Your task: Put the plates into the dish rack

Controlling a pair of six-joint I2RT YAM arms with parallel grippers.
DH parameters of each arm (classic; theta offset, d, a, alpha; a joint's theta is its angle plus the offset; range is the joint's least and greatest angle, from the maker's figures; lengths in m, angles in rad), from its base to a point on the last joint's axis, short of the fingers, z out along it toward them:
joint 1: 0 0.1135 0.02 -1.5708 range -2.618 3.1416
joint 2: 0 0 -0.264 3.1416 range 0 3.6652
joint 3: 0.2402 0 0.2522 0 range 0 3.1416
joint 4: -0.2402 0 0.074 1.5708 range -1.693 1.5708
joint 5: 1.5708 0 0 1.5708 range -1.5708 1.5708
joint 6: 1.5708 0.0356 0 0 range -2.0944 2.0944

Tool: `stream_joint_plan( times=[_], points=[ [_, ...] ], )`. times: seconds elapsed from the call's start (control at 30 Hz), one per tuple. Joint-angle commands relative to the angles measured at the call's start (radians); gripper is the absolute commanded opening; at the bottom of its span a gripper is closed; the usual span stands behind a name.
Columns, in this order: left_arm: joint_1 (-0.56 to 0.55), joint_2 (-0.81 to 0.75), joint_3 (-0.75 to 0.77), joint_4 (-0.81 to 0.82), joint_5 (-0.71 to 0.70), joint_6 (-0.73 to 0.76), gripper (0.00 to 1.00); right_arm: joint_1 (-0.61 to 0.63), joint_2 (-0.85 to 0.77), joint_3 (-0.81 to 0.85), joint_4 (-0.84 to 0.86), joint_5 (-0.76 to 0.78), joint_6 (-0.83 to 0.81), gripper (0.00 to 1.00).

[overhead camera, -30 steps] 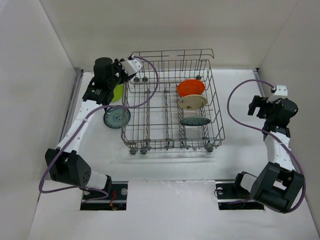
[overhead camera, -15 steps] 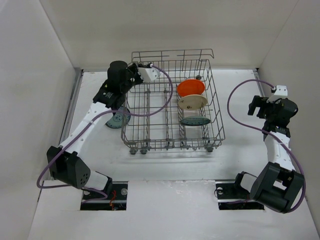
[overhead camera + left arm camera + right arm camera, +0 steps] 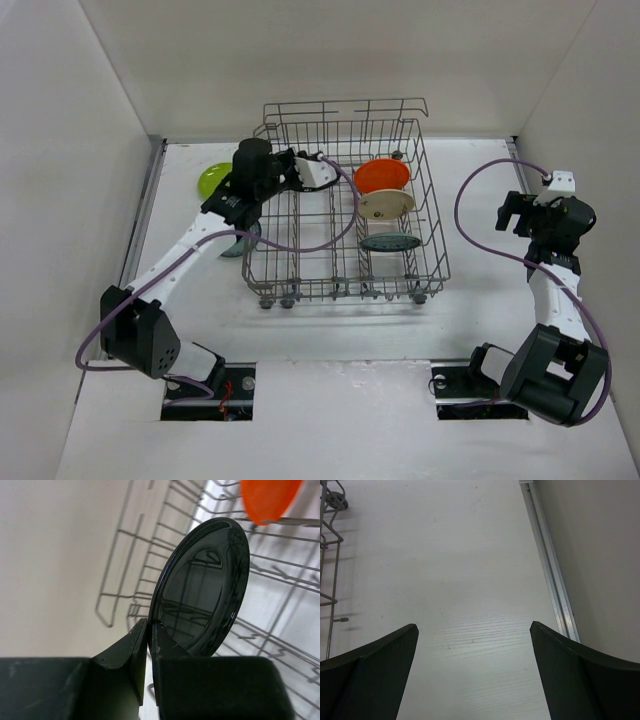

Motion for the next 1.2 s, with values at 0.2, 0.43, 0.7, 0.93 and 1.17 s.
stream_joint_plan(
  times=[0.2, 0.43, 0.7, 0.93, 1.17],
  points=[
    [0.099, 0.039, 0.015, 0.095, 0.241, 0.077, 0.00, 0.001, -0.008, 0.009, 0.050, 0.014, 0.012, 1.00],
    [0.146, 0.141, 0.107, 0.139, 0.322, 0.099, 0.00, 0.004, 0.003, 0.017, 0.044, 0.026, 0.012, 1.00],
    [0.153, 0.226, 0.163, 0.208, 0.336, 0.103, 0.00, 0.004, 0.006, 0.019, 0.042, 0.049, 0.015, 0.99],
    [0.157, 0.255, 0.178, 0.211, 0.342, 0.099, 0.00, 0.004, 0.008, 0.020, 0.042, 0.055, 0.015, 0.99],
    [0.154, 0.249, 0.112, 0.218, 0.358, 0.088, 0.00, 0.004, 0.011, 0.022, 0.041, 0.057, 0.015, 0.99]
  ],
)
